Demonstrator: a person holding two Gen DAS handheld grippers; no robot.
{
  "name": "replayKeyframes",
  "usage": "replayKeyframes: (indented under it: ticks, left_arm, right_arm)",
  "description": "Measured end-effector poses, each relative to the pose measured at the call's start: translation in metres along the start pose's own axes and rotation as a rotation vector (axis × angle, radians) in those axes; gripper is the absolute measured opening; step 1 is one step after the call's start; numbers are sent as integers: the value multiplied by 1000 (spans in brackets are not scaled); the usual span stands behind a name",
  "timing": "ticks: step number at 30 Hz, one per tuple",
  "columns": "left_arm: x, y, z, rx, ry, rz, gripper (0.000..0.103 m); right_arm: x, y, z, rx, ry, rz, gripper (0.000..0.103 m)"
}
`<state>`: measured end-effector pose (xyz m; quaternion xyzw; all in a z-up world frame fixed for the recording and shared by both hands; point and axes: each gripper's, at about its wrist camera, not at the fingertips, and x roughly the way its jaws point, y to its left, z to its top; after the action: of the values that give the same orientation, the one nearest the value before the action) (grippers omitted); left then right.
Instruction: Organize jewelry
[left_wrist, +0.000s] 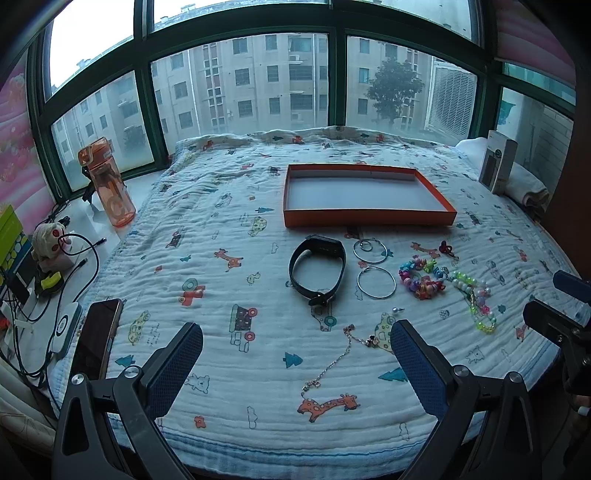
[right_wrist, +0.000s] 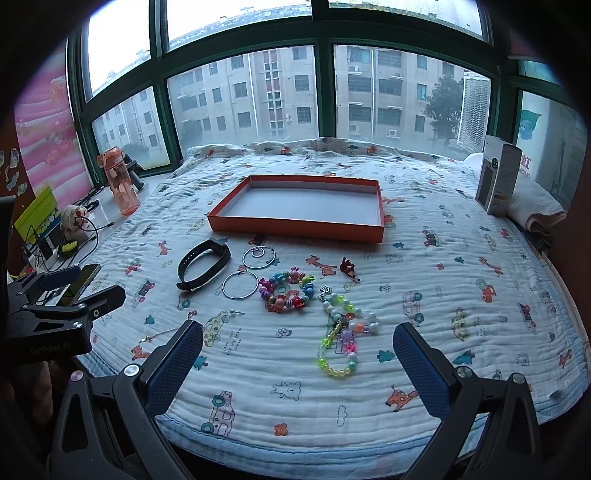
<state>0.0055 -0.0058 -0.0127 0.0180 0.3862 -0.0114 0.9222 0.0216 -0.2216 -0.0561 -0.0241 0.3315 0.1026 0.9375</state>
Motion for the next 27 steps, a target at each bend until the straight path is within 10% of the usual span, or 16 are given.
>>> replayKeyframes:
  ticks: [21,27]
  left_arm:
    - [13,23,-9,28,22,-51,103]
    - [27,15,-25,52,81,-133,88]
  right_arm:
    - [14,-8,-1,1,36,19,103]
    - [28,-11,-9,-3,86,30,103]
